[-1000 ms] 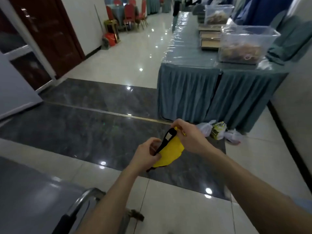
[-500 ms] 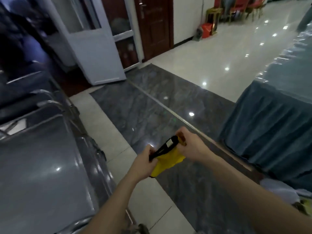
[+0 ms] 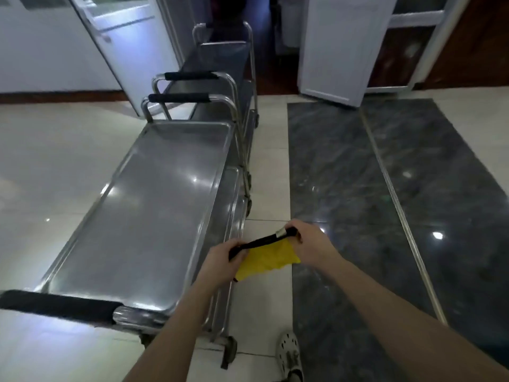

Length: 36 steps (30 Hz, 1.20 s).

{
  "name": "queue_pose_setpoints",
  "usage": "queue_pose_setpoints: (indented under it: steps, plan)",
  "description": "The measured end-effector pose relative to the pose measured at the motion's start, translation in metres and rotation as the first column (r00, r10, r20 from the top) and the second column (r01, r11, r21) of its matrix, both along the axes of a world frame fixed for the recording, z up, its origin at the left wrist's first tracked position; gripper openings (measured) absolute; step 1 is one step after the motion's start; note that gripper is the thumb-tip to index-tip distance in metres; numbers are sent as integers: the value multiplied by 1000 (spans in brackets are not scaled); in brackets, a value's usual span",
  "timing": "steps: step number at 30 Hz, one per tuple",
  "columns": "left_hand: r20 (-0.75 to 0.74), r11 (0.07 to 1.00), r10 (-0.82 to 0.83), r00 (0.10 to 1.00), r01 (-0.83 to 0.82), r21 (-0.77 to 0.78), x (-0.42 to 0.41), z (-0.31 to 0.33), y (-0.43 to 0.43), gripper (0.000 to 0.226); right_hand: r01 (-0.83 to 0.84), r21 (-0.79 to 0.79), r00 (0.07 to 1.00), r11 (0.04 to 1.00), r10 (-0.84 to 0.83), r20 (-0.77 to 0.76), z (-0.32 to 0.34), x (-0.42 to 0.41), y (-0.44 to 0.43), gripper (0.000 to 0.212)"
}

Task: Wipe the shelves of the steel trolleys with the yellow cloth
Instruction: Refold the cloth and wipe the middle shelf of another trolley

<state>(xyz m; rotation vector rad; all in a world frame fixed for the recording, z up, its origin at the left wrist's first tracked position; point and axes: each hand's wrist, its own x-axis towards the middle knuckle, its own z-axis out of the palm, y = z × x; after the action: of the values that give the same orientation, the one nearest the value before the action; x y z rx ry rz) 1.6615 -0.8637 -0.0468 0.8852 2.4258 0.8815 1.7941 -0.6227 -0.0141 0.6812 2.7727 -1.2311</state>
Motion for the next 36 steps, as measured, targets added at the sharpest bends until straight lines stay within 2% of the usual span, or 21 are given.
queue_pose_setpoints:
  steps: [6,10,15,17,19,21,24,29,33,36]
  plan:
    - [14,972,236,972,-236,2,-18,-8,22,14,-184,-34,982,982,185,37,-17,-71,43,23]
    - [37,894,445,895,-446,34,-21,-10,20,18,-327,-3,943,945,327,58,-31,-125,51,20]
    - [50,749,660,750,-662,40,-10,-26,19,14,-569,-3,821,822,568,66,-61,-193,46,17]
    - [47,657,753,656,-754,-12,2,-33,26,15,-642,-31,765,766,642,43,-69,-211,45,14]
    - [31,539,842,539,-841,-40,20,-41,39,26,-713,-56,699,699,715,10,-79,-221,46,15]
    - [29,483,875,483,-871,-83,33,-48,52,33,-751,-108,655,652,756,9,-89,-230,47,20]
    - [87,402,914,396,-913,-70,52,-60,63,32,-789,-143,605,597,796,-17,-103,-228,40,27]
    - [123,309,947,296,-945,-105,73,-81,64,30,-844,-131,530,520,846,-63,-134,-218,18,24]
    - [50,271,963,266,-956,-116,79,-123,47,25,-851,-152,517,503,854,-62,-170,-214,-9,20]
    - [-33,219,974,225,-968,-125,80,-171,32,24,-866,-153,489,477,871,-50,-209,-210,-30,32]
